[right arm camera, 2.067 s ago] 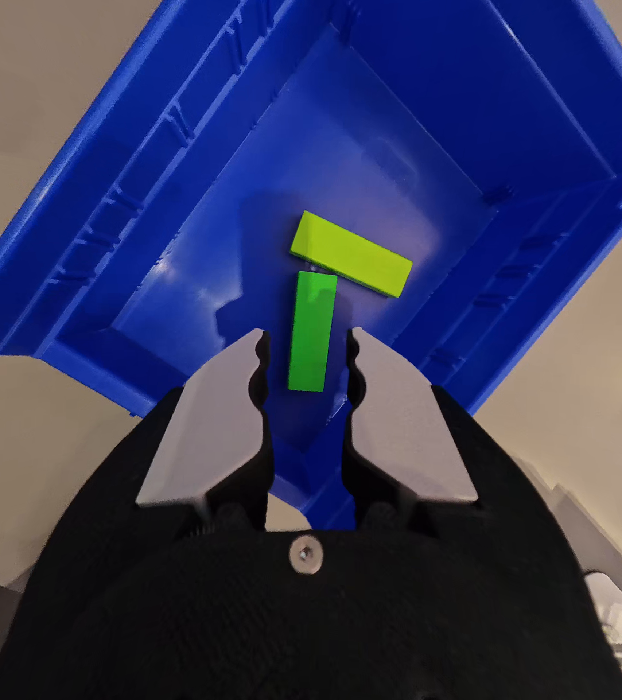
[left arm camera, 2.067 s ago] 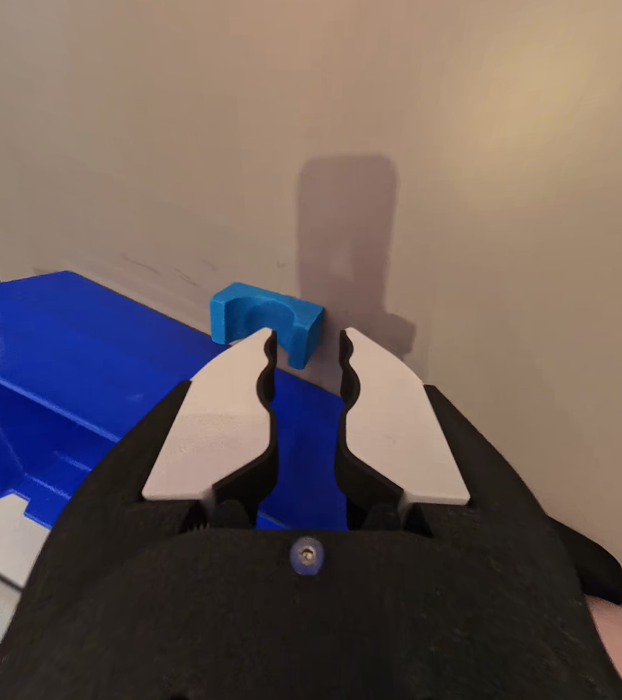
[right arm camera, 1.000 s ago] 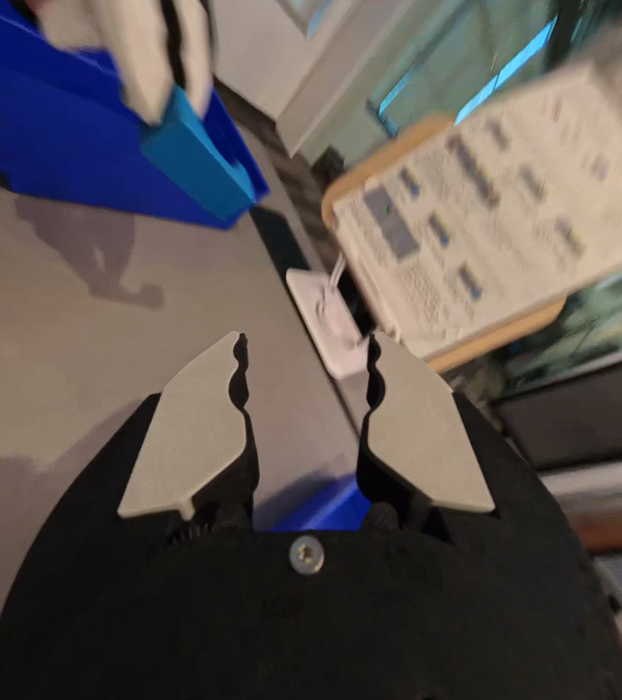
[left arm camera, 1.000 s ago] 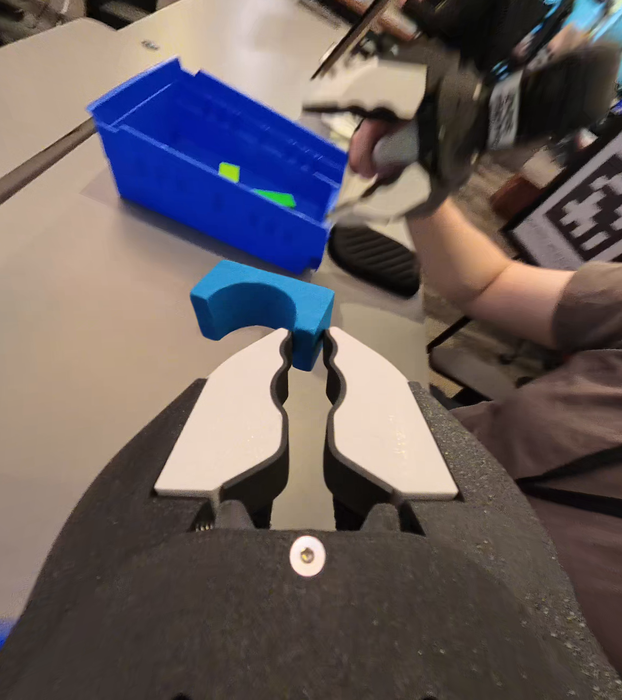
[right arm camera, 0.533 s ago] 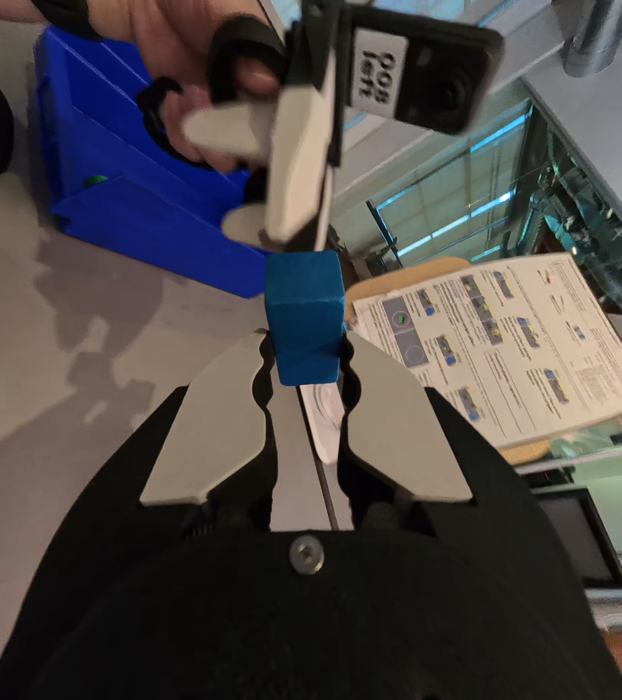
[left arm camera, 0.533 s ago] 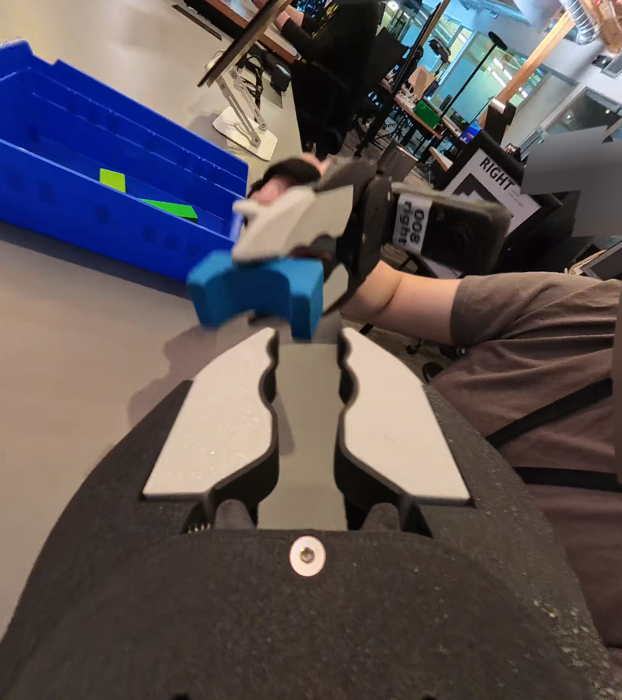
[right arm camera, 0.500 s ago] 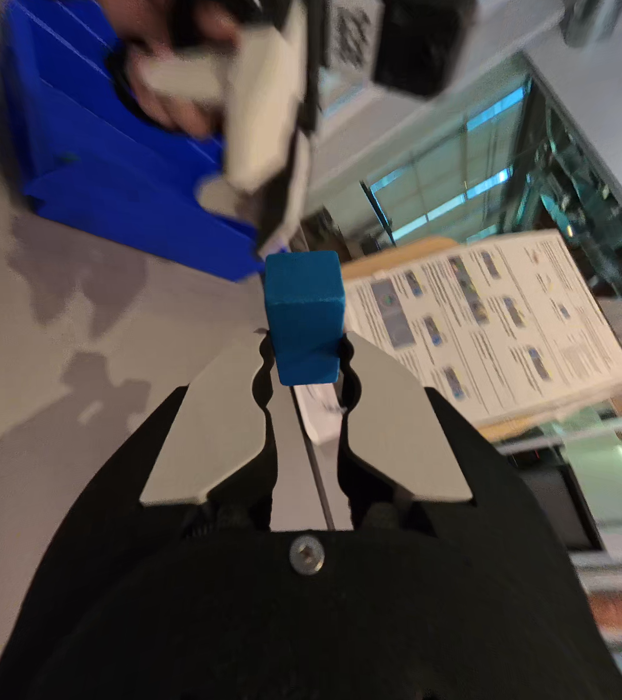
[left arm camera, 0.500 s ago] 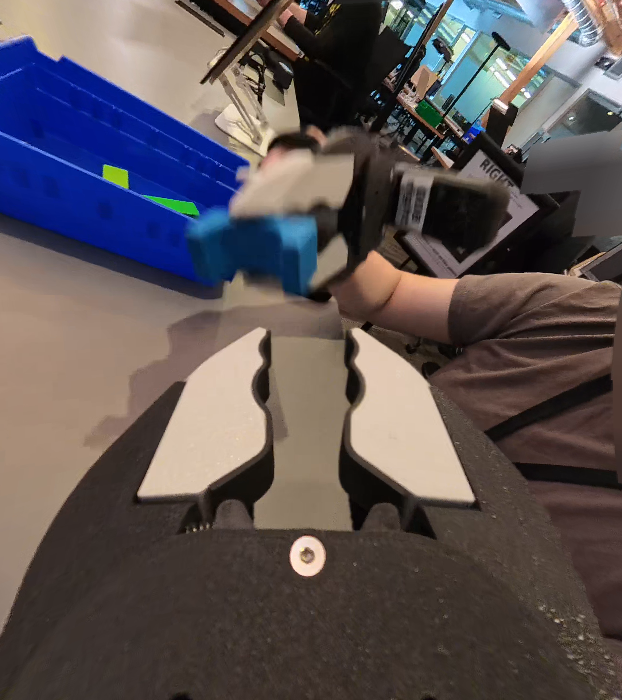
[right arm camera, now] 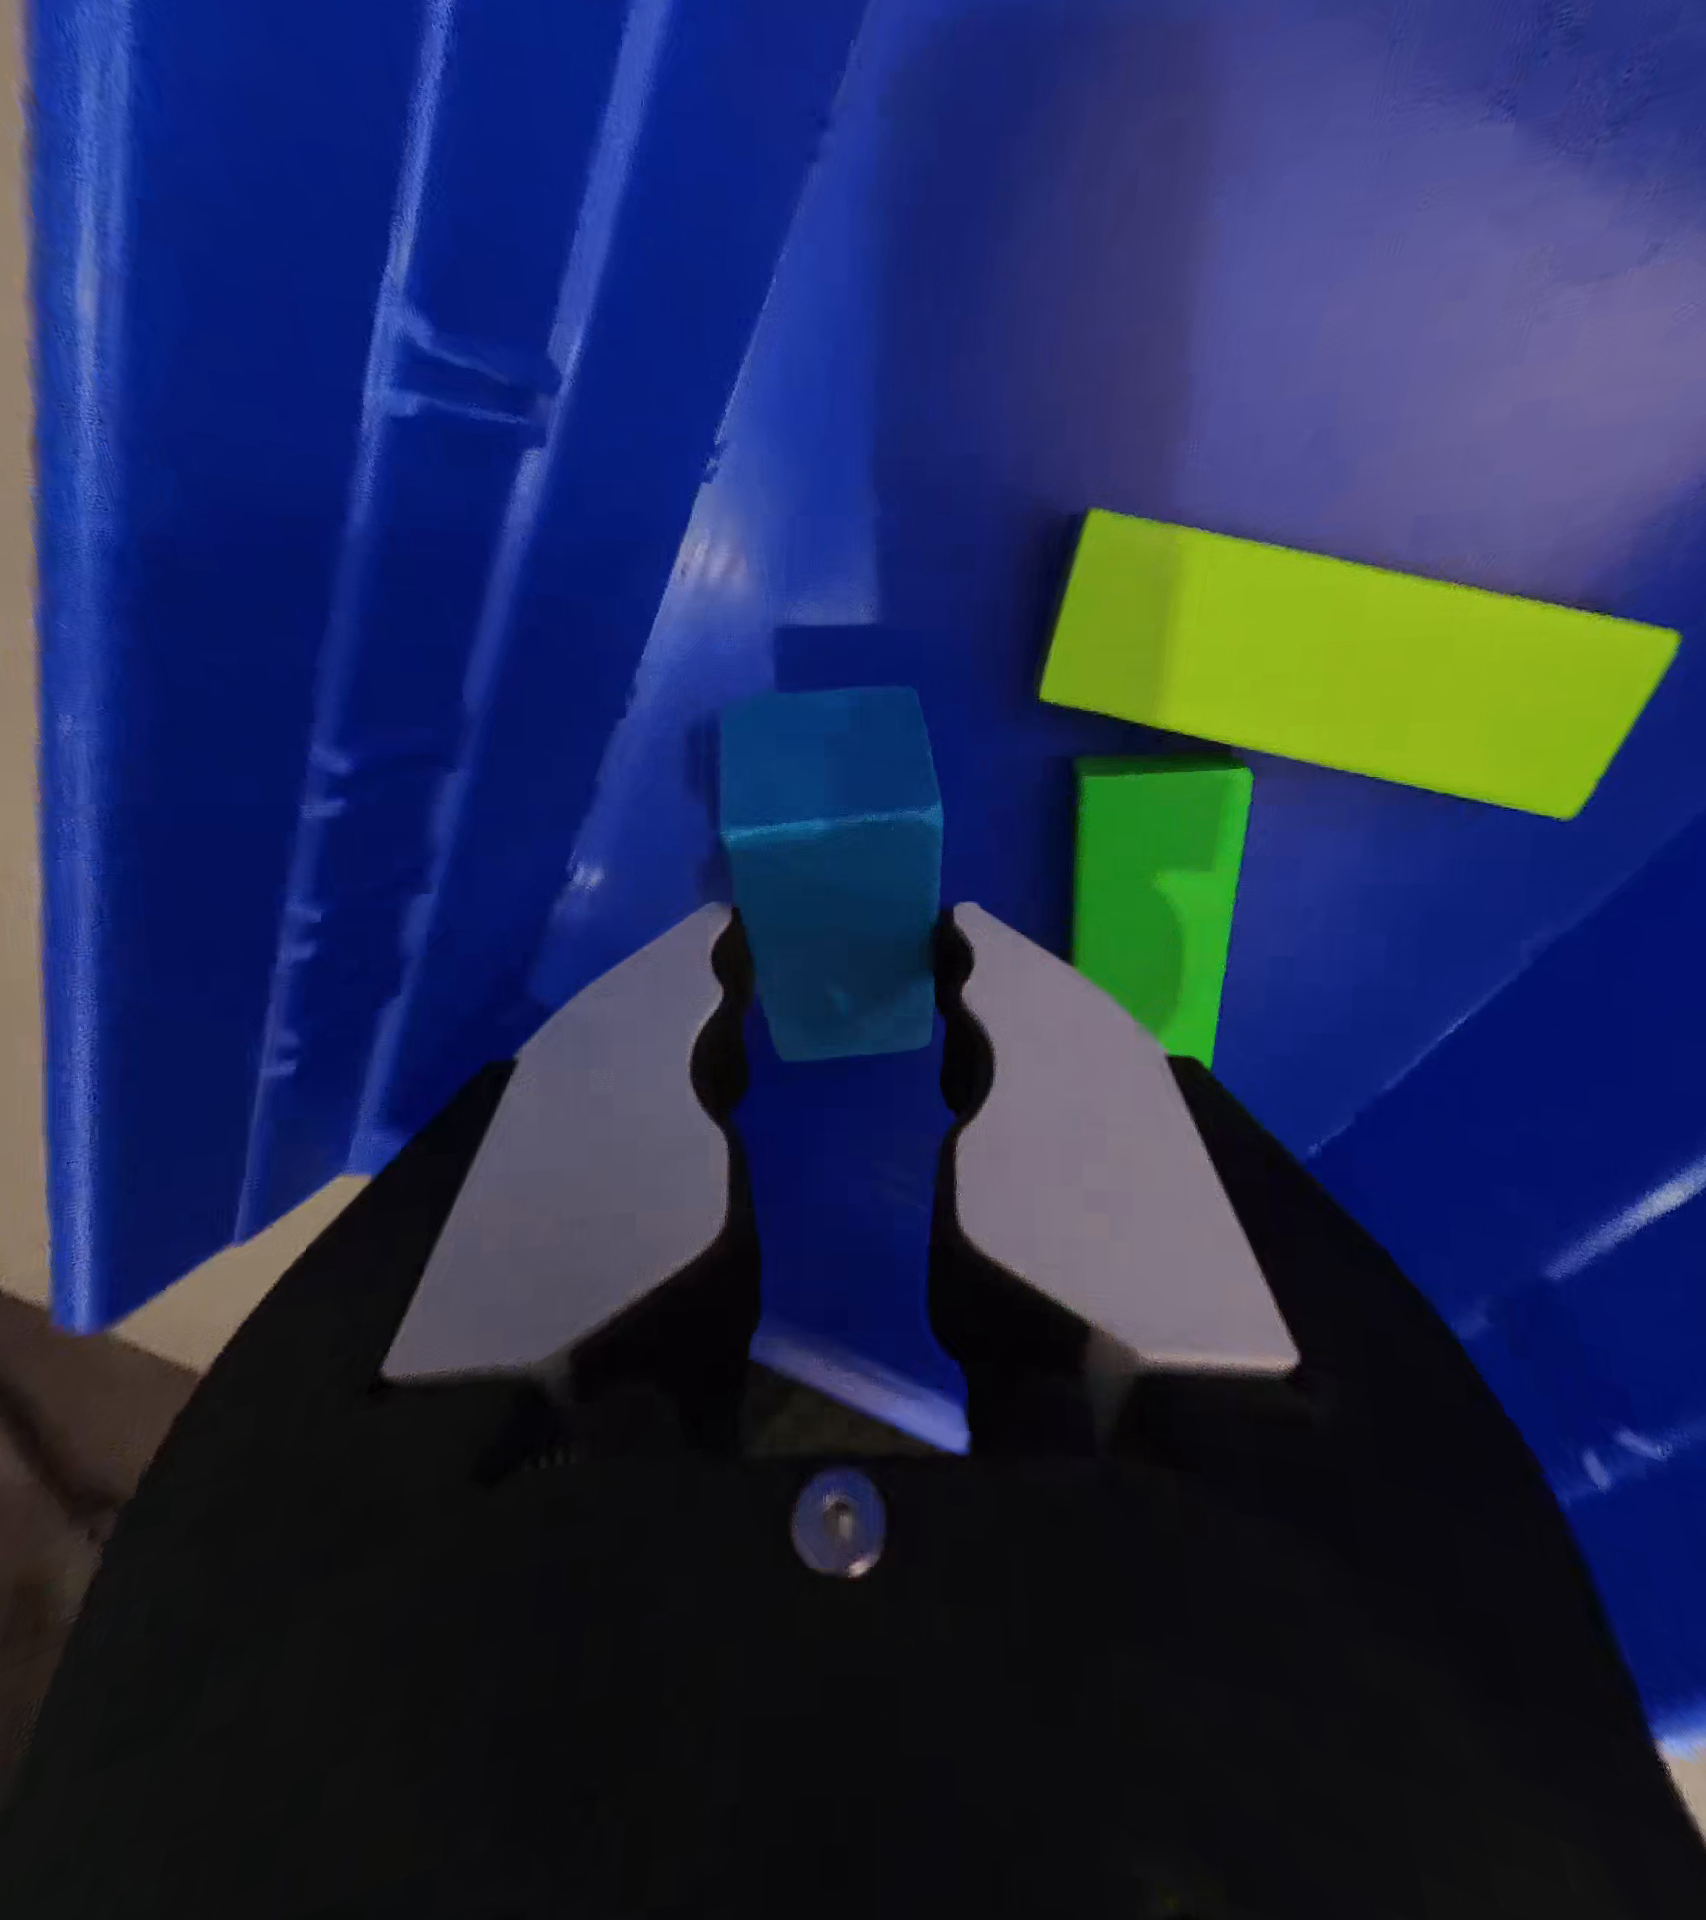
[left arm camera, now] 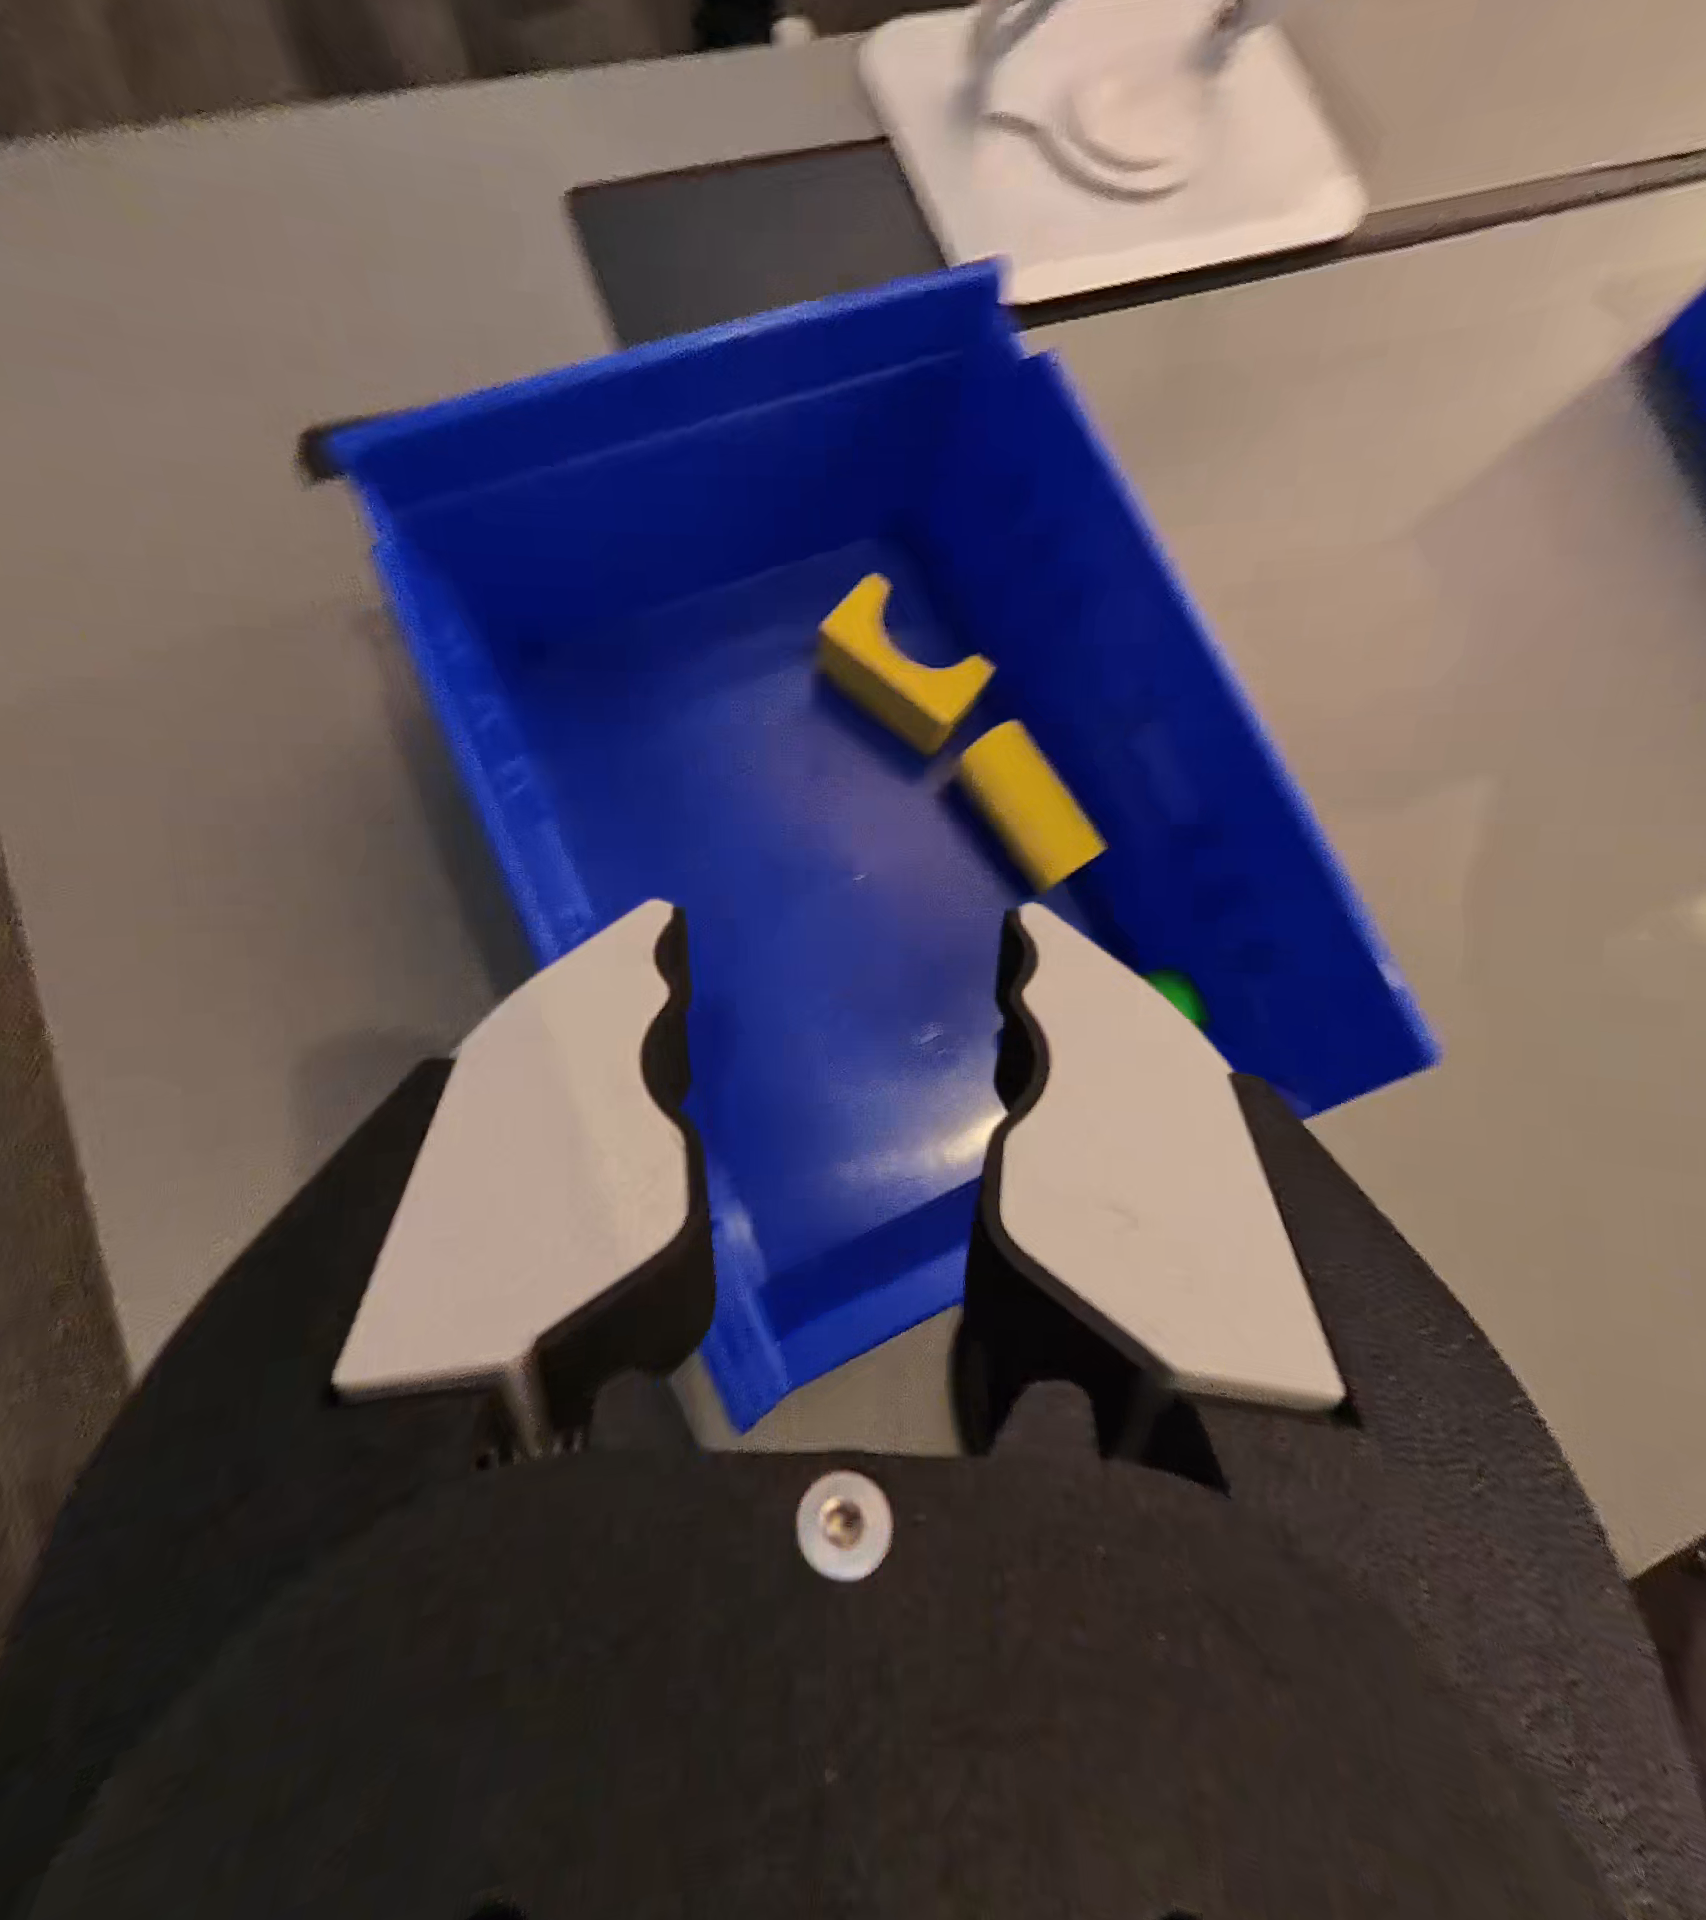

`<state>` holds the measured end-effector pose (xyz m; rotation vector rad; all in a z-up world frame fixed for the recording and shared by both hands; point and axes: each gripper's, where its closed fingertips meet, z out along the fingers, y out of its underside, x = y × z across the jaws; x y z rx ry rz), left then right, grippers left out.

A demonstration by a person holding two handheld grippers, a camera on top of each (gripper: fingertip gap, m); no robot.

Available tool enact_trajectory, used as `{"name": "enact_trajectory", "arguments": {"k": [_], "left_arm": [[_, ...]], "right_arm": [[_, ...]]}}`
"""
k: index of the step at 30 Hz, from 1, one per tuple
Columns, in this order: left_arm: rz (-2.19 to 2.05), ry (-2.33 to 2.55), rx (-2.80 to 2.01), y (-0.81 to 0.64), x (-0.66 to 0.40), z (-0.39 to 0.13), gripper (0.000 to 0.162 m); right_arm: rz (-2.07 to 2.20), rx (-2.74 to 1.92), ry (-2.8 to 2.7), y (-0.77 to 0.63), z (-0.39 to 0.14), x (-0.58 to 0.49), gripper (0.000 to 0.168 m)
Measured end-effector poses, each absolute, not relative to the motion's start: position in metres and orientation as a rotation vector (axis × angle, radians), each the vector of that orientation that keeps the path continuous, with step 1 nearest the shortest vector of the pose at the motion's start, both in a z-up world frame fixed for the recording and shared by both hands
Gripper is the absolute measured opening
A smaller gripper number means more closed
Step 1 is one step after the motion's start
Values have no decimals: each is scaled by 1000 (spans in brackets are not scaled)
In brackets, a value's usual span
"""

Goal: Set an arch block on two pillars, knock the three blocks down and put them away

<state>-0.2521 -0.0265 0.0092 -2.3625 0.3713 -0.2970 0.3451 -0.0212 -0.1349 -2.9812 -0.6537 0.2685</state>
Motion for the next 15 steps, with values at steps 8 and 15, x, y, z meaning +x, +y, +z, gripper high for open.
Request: {"name": "enact_trajectory", "arguments": {"k": [8,15], "left_arm": [[-202,157,-2442,-28,-314,-20,92],[-283,164,-2548,-17,-311,-58,94]], "right_arm": [[43,-2576,-450,23,-42,394,44],[-5,-2754,-107,11,-77,482,57]]}}
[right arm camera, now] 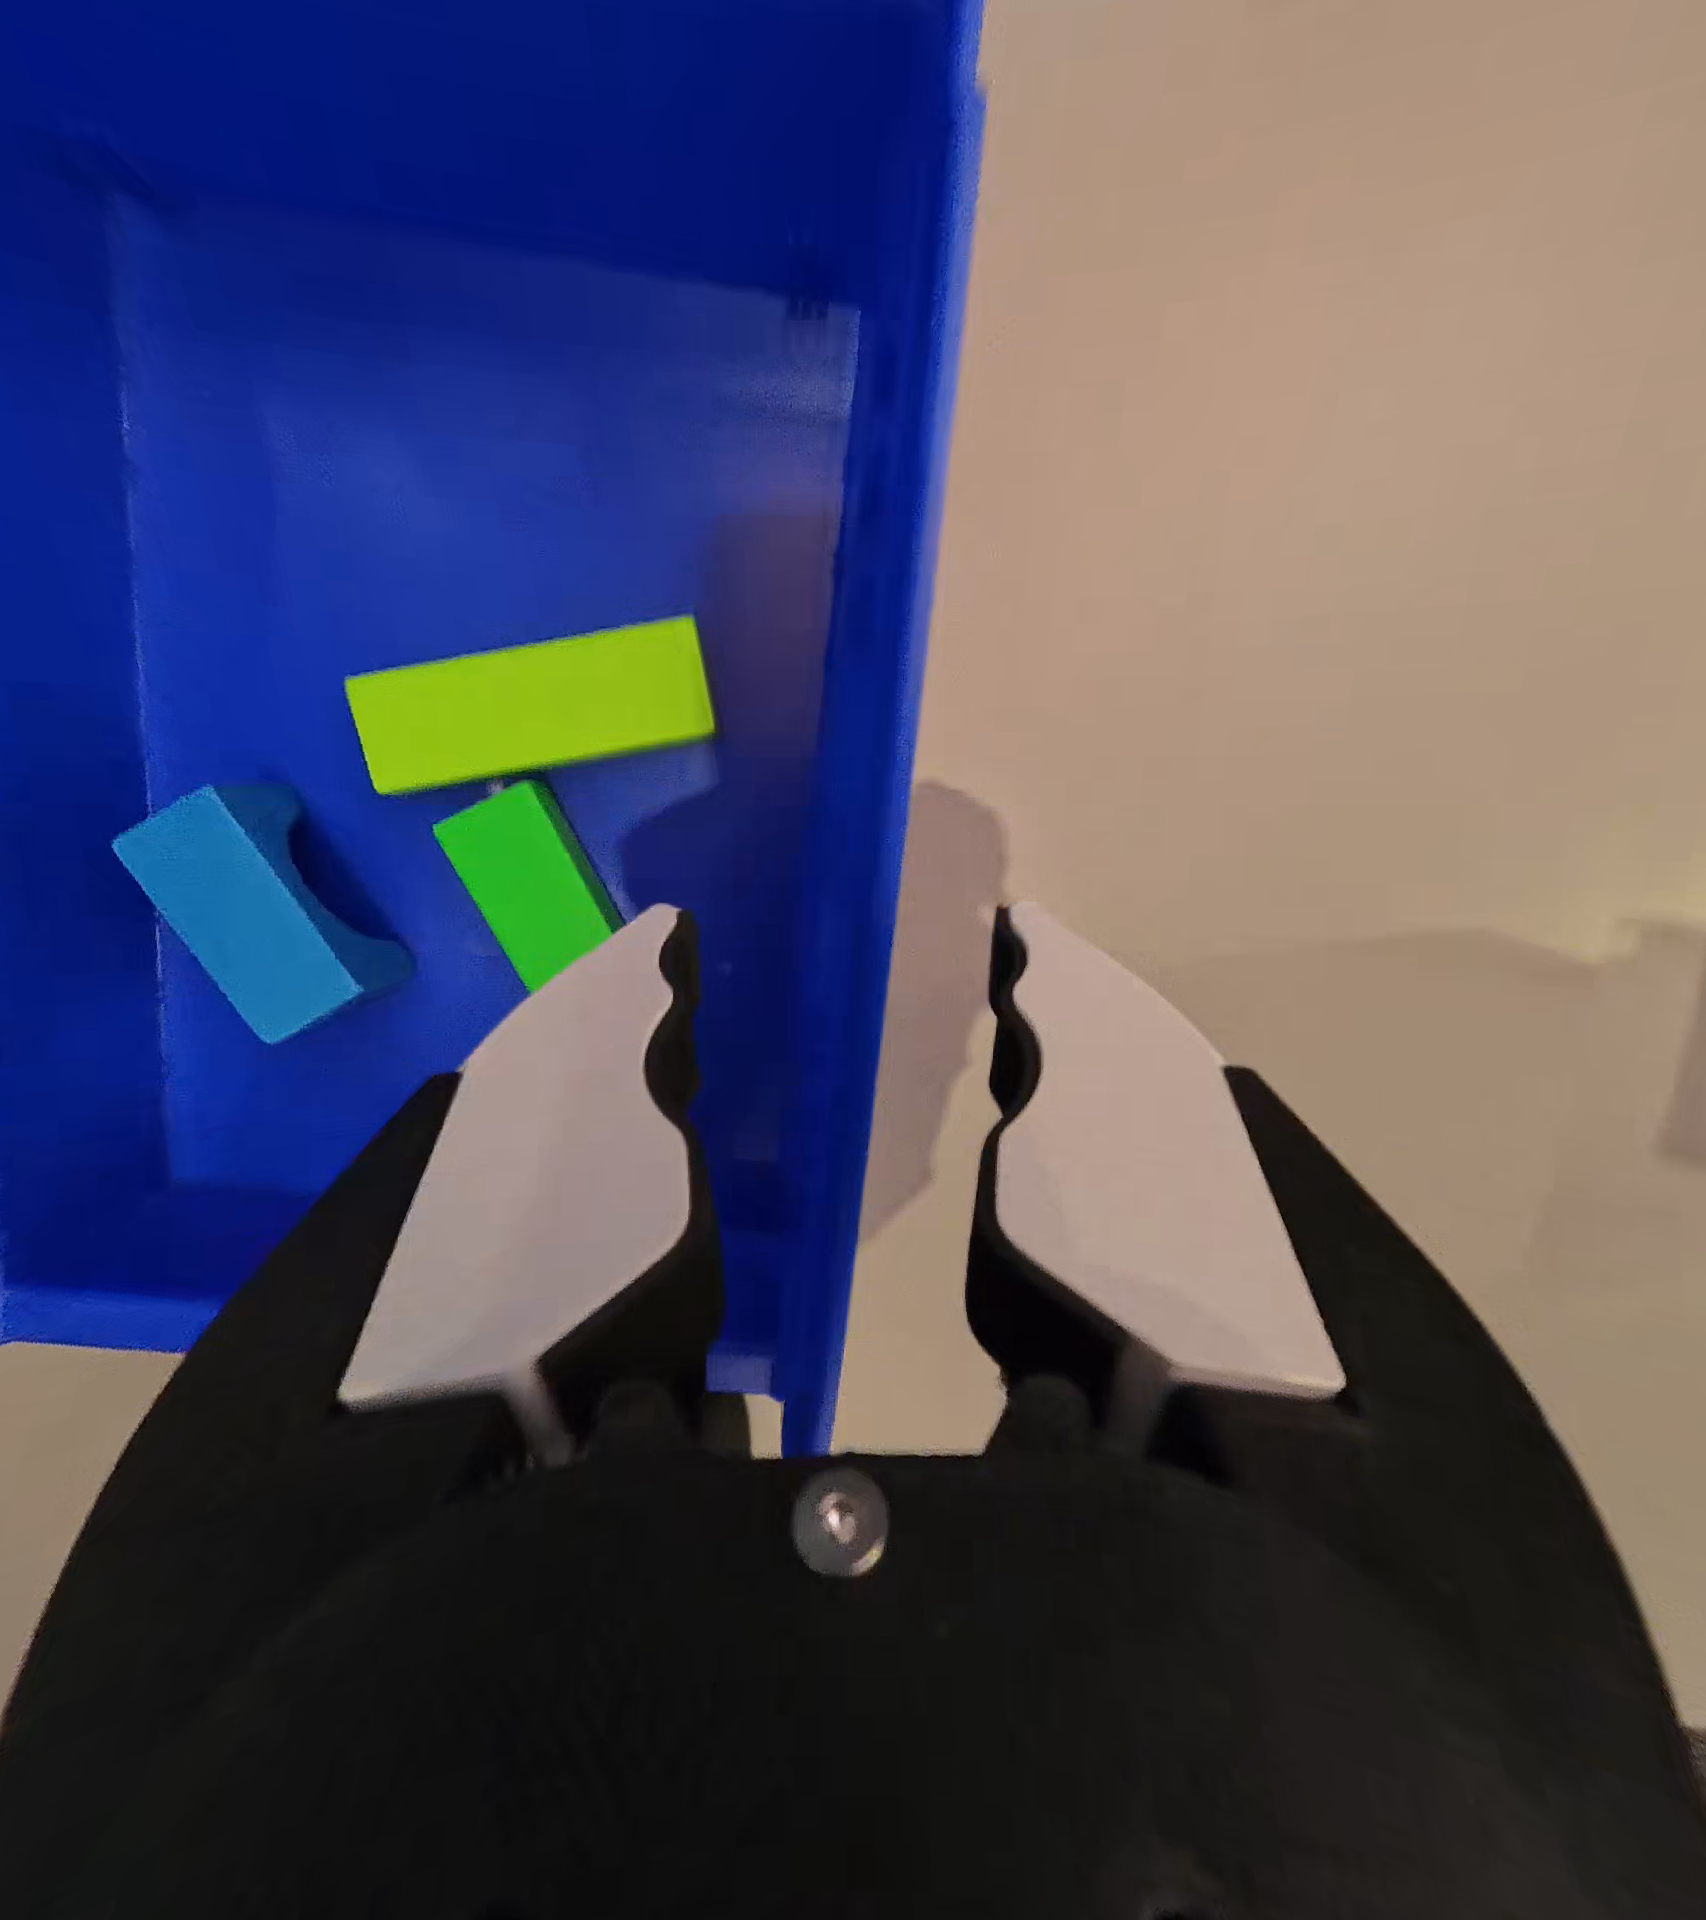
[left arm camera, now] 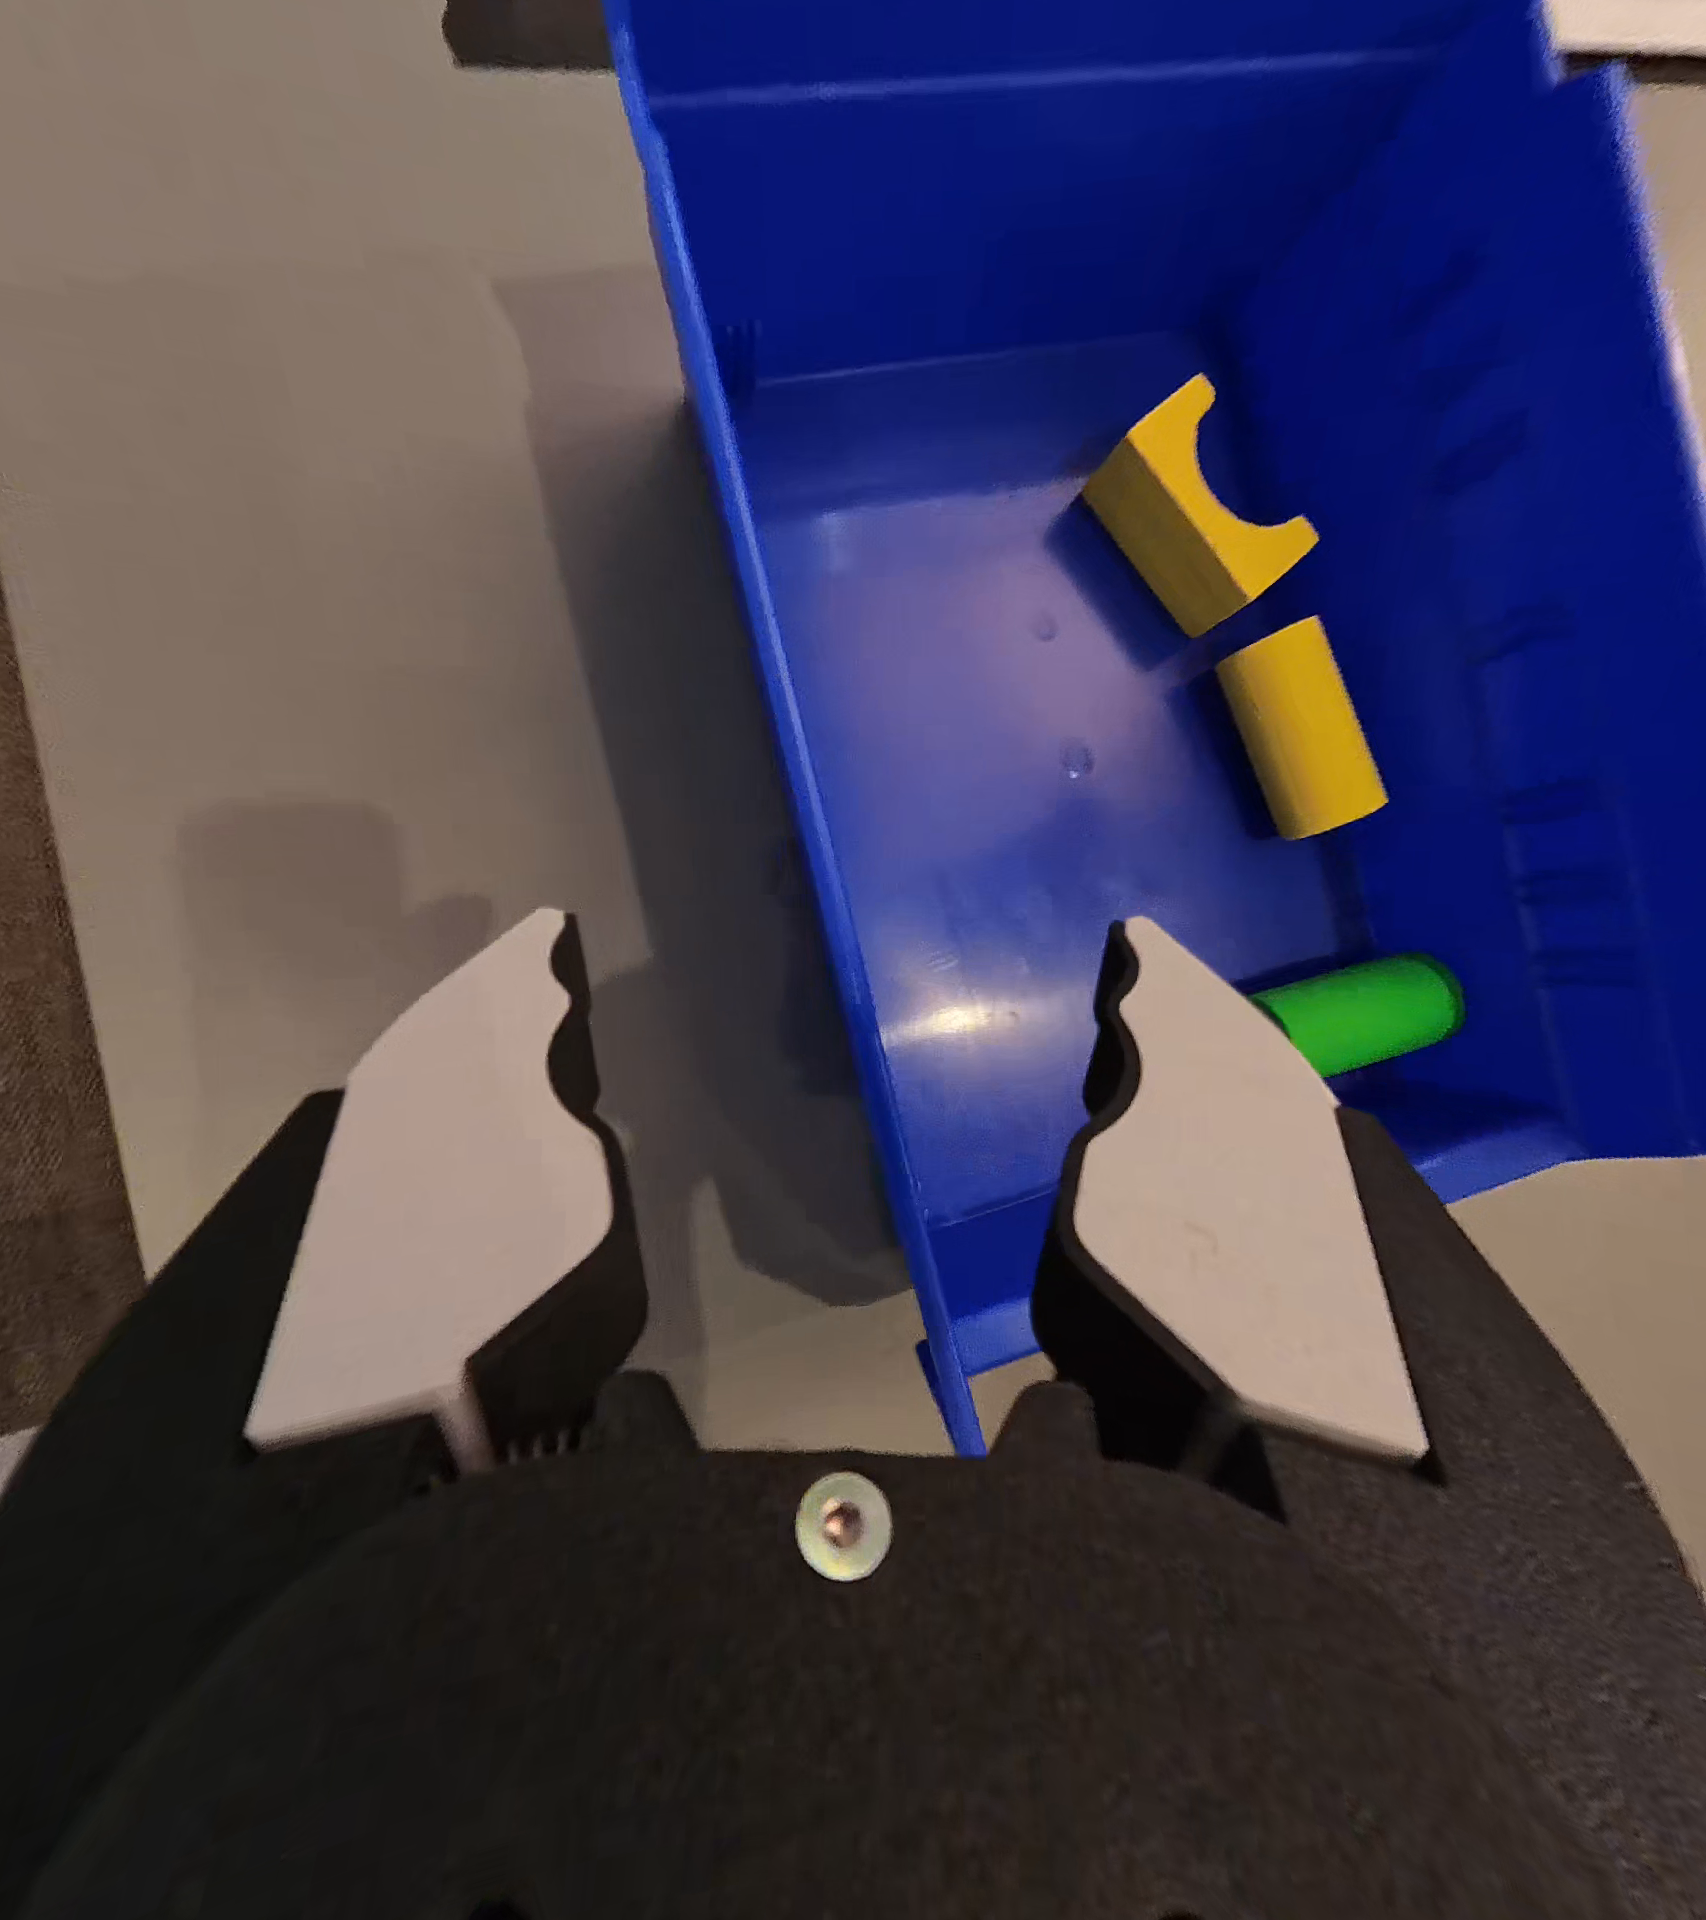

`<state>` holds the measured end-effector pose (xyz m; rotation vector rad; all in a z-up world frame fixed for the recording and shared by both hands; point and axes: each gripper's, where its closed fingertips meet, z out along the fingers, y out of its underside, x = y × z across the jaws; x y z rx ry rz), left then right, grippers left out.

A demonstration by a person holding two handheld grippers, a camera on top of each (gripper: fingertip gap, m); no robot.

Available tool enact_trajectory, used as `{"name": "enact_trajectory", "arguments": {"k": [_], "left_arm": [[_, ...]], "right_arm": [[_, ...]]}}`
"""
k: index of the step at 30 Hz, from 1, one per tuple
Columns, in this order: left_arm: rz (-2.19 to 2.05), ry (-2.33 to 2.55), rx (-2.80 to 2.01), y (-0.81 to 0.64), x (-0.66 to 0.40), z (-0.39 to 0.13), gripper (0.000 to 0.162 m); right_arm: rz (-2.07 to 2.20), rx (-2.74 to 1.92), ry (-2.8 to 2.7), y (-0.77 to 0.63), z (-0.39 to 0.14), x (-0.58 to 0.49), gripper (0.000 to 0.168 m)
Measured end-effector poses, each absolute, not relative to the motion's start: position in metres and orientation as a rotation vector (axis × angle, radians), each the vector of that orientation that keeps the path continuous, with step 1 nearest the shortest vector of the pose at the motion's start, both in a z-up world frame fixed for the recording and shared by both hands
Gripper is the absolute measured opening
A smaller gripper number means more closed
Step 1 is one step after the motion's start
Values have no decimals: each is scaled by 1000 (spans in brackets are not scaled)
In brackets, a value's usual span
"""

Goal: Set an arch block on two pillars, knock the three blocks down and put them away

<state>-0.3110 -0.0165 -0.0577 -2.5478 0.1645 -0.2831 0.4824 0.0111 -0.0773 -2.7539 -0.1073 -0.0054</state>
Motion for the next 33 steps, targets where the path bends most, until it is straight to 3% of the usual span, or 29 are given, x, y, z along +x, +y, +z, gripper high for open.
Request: {"name": "enact_trajectory", "arguments": {"k": [4,7,10,14,33], "left_arm": [[-332,163,-2626,-15,-302,-76,84],[-282,154,-2731,-18,-306,-97,75],[-398,173,-2794,-21,-295,-111,39],[-309,192,-2857,-20,-297,-122,17],[-275,787,-2914,-19,-134,-123,27]], "right_arm": [[36,-2898,-127,-10,-119,480,51],[-9,-2946,-176,-14,-131,483,17],[174,-2954,-124,-15,-131,469,8],[162,-2968,-222,-18,-131,453,9],[180,-3005,-564,-15,-129,280,14]]}}
